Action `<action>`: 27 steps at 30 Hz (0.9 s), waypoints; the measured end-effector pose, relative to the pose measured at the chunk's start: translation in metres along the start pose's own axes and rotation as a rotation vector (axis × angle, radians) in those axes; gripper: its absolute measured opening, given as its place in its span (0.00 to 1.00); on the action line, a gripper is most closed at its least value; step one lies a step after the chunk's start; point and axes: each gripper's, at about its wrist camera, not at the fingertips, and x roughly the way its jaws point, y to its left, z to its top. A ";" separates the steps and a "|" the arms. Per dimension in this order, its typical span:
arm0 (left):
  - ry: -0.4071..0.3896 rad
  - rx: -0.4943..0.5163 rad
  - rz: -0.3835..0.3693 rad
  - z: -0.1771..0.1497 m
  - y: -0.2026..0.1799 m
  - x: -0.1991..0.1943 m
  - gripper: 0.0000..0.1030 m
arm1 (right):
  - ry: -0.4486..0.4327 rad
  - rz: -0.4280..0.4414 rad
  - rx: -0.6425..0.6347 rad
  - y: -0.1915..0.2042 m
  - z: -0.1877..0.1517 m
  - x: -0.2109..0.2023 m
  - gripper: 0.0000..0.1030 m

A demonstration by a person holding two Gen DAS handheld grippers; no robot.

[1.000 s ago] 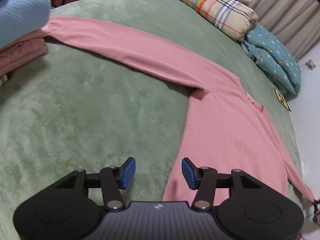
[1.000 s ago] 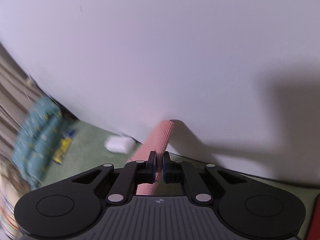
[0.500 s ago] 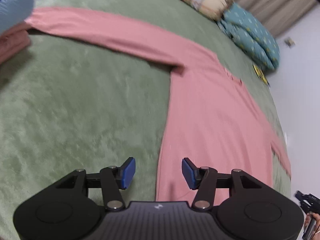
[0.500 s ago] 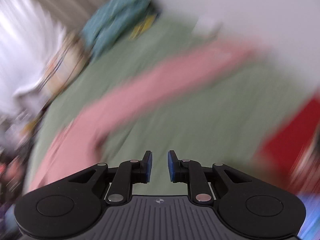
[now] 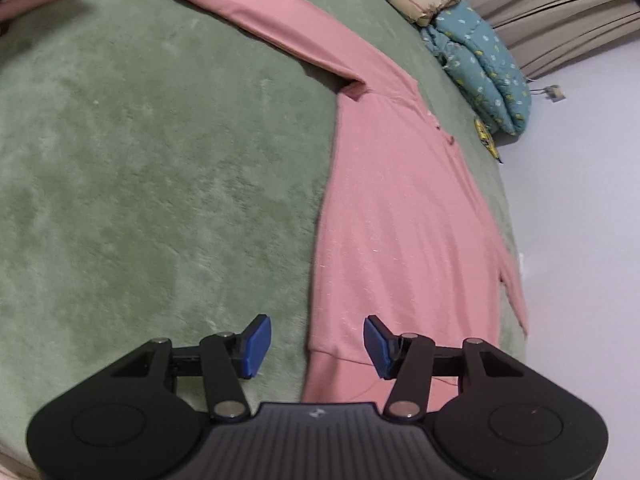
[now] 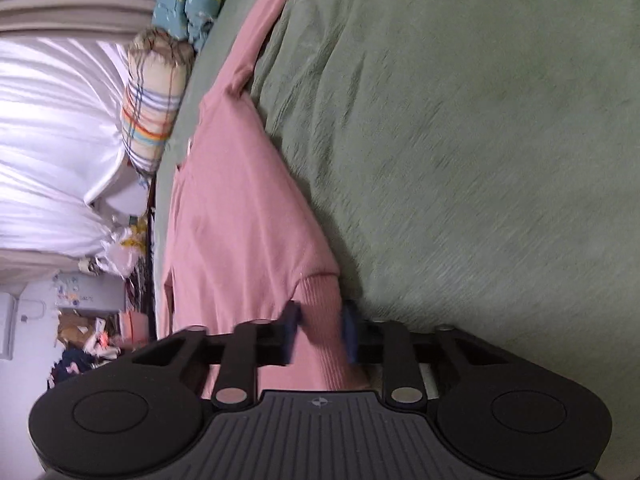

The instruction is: Fold clothes

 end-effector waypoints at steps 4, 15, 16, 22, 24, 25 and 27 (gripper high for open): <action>0.038 0.053 0.020 -0.002 -0.014 0.017 0.49 | -0.002 -0.075 -0.143 0.026 -0.010 0.002 0.12; 0.022 0.090 0.073 -0.005 -0.030 0.026 0.07 | -0.016 -0.089 -0.113 0.006 -0.023 -0.002 0.09; 0.007 0.064 0.049 -0.004 -0.028 0.014 0.07 | -0.016 -0.094 -0.129 0.010 -0.024 -0.005 0.08; 0.051 0.030 0.082 -0.008 -0.017 0.009 0.07 | 0.010 -0.214 -0.348 0.063 -0.045 -0.033 0.07; 0.112 -0.019 0.124 -0.011 -0.003 0.032 0.07 | 0.051 -0.297 -0.344 0.053 -0.045 -0.013 0.07; 0.104 -0.029 0.111 -0.012 -0.003 0.029 0.07 | 0.068 -0.330 -0.340 0.048 -0.045 -0.004 0.07; 0.079 -0.020 0.082 -0.012 -0.006 0.019 0.07 | 0.056 -0.319 -0.322 0.046 -0.047 -0.008 0.07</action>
